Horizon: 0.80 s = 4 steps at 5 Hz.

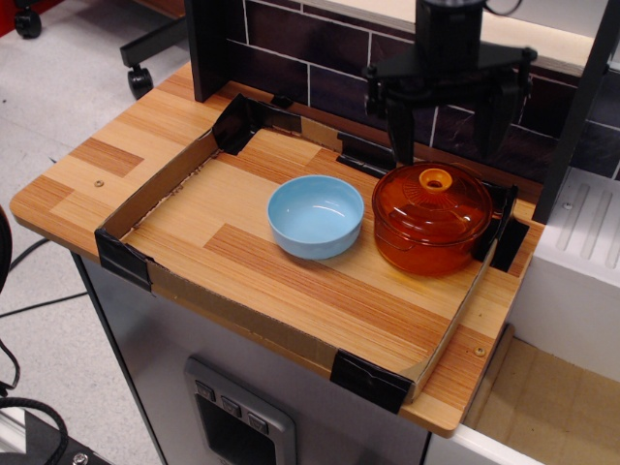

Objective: Take lid off pot

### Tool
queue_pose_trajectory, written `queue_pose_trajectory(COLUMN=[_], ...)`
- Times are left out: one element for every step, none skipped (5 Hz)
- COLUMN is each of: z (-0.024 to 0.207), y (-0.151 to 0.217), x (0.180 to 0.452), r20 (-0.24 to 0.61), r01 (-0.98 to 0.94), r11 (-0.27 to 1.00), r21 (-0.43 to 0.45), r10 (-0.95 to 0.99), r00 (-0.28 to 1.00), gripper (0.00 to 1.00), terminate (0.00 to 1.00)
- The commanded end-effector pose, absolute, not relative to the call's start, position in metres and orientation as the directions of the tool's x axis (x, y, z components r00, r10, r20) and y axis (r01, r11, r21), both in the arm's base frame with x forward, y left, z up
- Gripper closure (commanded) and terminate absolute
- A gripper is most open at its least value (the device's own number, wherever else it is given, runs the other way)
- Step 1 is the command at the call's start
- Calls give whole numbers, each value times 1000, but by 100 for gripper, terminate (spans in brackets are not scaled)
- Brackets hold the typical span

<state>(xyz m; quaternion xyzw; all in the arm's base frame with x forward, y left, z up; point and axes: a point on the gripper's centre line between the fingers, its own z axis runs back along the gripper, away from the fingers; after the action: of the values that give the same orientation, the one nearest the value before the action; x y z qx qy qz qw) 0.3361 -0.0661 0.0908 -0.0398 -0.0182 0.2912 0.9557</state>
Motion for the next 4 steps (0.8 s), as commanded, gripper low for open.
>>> queue_pose_trajectory(z=[89, 83, 77, 70], y=[-69, -71, -72, -74], x=[346, 343, 342, 339], r20=[47, 51, 50, 44], r01=[-545, -531, -527, -521], r11=[833, 844, 847, 852], r21=[-92, -79, -66, -47], r10=[550, 535, 530, 523], r00=[834, 843, 846, 851], gripper=[0, 0, 0, 0], terminate=[0, 0, 0, 0])
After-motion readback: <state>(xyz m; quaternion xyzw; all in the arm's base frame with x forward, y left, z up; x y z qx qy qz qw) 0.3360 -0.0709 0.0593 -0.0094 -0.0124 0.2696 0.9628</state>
